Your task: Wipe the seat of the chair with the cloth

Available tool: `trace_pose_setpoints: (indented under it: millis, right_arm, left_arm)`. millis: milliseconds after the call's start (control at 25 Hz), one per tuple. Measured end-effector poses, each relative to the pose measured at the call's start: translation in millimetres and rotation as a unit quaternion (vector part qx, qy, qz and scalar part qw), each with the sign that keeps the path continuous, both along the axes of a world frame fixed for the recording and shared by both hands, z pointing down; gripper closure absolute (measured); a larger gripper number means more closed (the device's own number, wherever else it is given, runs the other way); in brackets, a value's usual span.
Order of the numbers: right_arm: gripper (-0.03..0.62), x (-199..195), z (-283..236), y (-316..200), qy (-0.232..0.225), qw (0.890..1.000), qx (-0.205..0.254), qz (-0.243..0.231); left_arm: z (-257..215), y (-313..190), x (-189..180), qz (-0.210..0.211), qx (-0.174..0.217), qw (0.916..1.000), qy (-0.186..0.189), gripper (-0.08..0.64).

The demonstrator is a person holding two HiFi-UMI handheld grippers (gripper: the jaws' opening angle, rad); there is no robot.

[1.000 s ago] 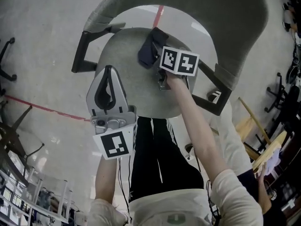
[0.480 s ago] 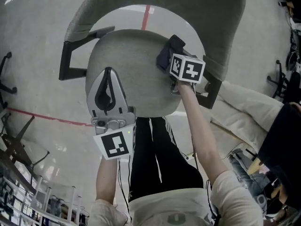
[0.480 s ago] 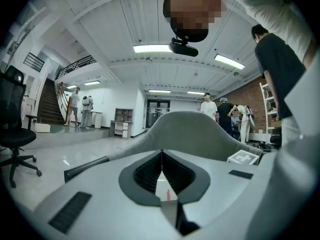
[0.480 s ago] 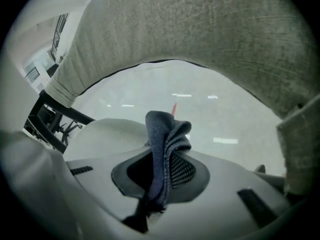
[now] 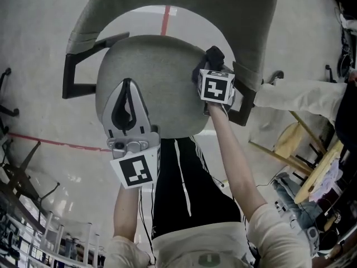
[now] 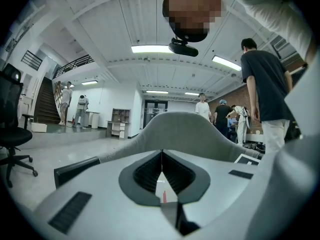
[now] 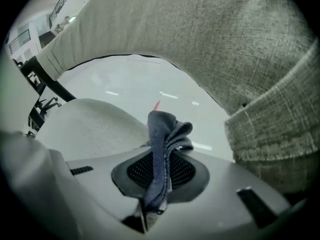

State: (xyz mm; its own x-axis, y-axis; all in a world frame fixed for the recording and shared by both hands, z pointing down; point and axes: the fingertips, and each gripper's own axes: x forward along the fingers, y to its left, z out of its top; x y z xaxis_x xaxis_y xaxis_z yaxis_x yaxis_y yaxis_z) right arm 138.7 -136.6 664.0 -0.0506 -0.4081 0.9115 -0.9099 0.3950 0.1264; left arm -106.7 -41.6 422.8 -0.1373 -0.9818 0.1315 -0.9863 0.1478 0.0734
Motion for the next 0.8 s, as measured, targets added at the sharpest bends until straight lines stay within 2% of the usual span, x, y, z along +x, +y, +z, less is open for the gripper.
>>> trace_pose_setpoints:
  millis: [360, 440, 560, 800]
  right_arm:
    - [0.537, -2.1, -9.8, -2.2, -0.023, 0.999, -0.003, 0.022]
    - [0.536, -16.9, -35.3, -4.8, -0.063, 0.998, 0.016, 0.010]
    - [0.536, -49.7, -94.1, -0.9, -0.136, 0.990, 0.042, -0.022]
    - [0.535, -127.4, -207.3, 25.2, -0.276, 0.953, 0.096, -0.075]
  left_arm:
    - [-2.1, 13.5, -7.1, -0.019, -0.002, 0.9998, -0.006, 0.545]
    - [-8.2, 19.0, -11.9, -0.026, 0.000, 0.9996, -0.009, 0.545]
    - [-20.1, 29.8, -22.1, -0.042, 0.000, 0.9990, -0.015, 0.545]
    - [-30.8, 53.1, -51.3, -0.082, 0.006, 0.9957, -0.043, 0.545]
